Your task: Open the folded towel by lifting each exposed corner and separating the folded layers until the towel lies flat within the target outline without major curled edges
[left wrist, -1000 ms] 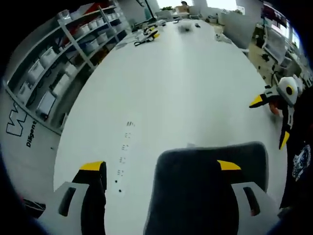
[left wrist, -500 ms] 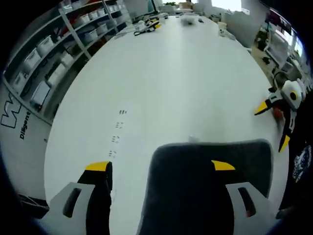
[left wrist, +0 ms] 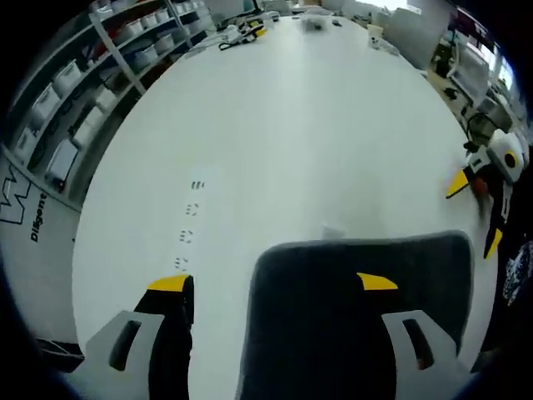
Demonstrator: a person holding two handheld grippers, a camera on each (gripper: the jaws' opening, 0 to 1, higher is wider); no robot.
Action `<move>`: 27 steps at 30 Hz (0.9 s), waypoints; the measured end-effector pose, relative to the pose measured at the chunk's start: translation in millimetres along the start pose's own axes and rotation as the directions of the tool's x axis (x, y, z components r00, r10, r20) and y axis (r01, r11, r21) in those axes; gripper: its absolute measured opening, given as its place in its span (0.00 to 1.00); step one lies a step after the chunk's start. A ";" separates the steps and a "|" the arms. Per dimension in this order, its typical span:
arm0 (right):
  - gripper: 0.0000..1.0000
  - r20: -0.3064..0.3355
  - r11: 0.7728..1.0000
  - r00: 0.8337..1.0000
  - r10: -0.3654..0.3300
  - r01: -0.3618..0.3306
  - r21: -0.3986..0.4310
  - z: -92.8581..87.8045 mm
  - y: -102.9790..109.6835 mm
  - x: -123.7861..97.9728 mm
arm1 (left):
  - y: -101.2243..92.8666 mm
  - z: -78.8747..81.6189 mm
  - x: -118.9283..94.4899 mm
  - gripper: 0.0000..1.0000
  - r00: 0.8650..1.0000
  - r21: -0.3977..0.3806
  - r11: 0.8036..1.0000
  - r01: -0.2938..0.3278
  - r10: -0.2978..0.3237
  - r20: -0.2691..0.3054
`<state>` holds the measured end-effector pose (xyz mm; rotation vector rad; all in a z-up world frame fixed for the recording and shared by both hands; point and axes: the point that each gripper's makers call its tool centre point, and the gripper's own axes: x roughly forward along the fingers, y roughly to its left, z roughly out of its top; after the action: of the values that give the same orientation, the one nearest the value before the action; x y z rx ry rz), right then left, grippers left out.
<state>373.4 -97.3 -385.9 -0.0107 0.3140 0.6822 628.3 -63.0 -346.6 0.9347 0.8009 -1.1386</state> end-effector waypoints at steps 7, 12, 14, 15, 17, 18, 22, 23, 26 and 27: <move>0.70 -0.018 1.000 0.999 0.029 -0.029 -0.008 -6.8 8.4 2.6 | 5.7 -5.3 7.1 0.75 1.000 -0.009 1.000 -0.009 0.009 -0.015; 0.68 -0.051 0.996 0.996 0.078 -0.080 -0.046 -13.1 21.0 3.9 | 10.2 -3.9 11.9 0.72 1.000 -0.008 1.000 0.006 -0.006 -0.008; 0.68 -0.059 0.995 0.994 0.088 -0.090 -0.048 -14.3 23.4 3.9 | 9.0 -3.0 13.6 0.71 1.000 -0.014 1.000 0.016 -0.016 -0.003; 0.68 -0.061 0.995 0.994 0.091 -0.094 -0.042 -14.8 24.2 3.8 | 9.6 -3.2 15.0 0.71 1.000 -0.017 1.000 0.016 -0.016 -0.004; 0.65 -0.063 0.995 0.994 0.089 -0.091 -0.038 -15.4 23.7 3.6 | 12.3 -3.8 18.4 0.71 1.000 -0.019 1.000 0.015 -0.015 -0.007; 0.63 -0.066 0.995 0.994 0.089 -0.092 -0.039 -16.3 23.6 3.1 | 8.1 -4.4 20.4 0.71 1.000 -0.021 1.000 0.020 -0.020 -0.008; 0.59 -0.087 0.992 0.994 0.072 -0.081 -0.099 -19.8 20.2 -0.6 | 5.8 -7.0 25.8 0.70 0.999 -0.015 0.999 0.033 -0.034 -0.020; 0.58 -0.097 0.989 0.993 0.063 -0.075 -0.130 -20.3 18.5 -0.7 | 7.4 -7.3 26.9 0.69 0.999 -0.015 0.999 0.036 -0.036 -0.022; 0.56 -0.132 0.924 0.991 0.021 -0.070 -0.375 -22.3 17.3 -0.9 | 11.2 -8.4 32.5 0.67 0.999 -0.080 0.996 0.034 -0.036 -0.030; 0.55 -0.125 0.898 0.992 -0.007 -0.049 -0.436 -21.1 14.8 0.5 | 15.0 -9.1 34.3 0.66 0.999 -0.081 0.996 0.034 -0.037 -0.031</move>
<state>358.7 -87.9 -404.8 -0.4848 0.2735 0.7641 650.6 -65.5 -378.0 0.8767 0.8869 -1.1158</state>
